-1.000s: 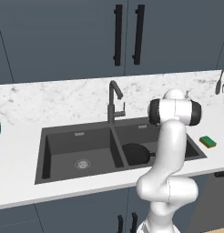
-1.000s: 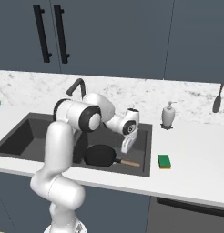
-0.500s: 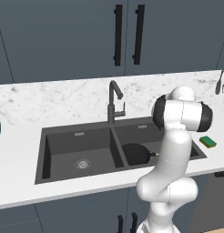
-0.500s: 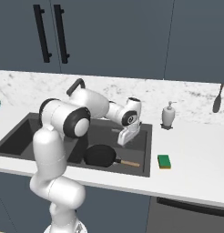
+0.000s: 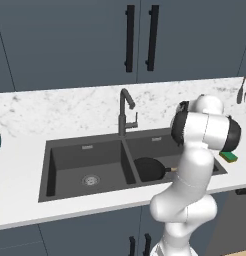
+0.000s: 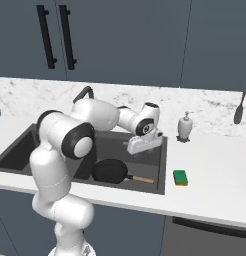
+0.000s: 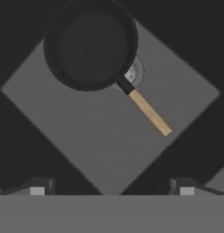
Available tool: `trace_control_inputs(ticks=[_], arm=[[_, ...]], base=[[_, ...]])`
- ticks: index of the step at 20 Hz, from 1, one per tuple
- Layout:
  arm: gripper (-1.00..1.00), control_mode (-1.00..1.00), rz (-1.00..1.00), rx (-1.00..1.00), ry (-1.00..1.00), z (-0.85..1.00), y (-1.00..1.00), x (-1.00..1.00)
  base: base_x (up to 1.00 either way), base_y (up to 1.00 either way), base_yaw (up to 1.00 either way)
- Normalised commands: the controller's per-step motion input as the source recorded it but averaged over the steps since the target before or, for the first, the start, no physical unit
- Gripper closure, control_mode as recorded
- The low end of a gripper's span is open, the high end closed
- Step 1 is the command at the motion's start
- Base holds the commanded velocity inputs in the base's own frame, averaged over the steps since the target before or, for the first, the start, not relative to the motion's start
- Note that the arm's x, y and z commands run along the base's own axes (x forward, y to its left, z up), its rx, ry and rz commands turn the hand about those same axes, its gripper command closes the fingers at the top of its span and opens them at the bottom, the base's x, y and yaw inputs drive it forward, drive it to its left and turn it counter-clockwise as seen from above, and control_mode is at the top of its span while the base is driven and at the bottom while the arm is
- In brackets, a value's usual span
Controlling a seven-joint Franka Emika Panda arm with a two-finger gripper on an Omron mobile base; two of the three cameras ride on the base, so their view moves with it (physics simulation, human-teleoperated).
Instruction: Pick the pan and sponge and place them into the sink. Then turn on the water.
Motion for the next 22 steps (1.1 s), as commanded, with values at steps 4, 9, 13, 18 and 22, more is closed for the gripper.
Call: trace_control_inputs(ticks=[4, 9, 13, 18, 22], arm=[[-1.00, -1.00, -0.41, -0.18, 0.03, 0.22, -0.05, -0.14], [-1.00, -1.00, -0.25, -0.22, 0.02, -0.01, -0.01, -0.12], [-1.00, -1.00, 0.00, -0.05, -0.02, -0.09, -0.33, -0.18], [-1.00, -1.00, 0.00, 0.00, 0.00, 0.00, -0.37, -0.09], [-1.00, -1.00, 0.00, 0.00, 0.00, 0.01, -0.42, 0.00]], base=[[0.00, 0.00, 0.00], [0.00, 0.00, 0.00], [0.00, 0.00, 0.00], [0.00, 0.00, 0.00], [0.00, 0.00, 0.00]])
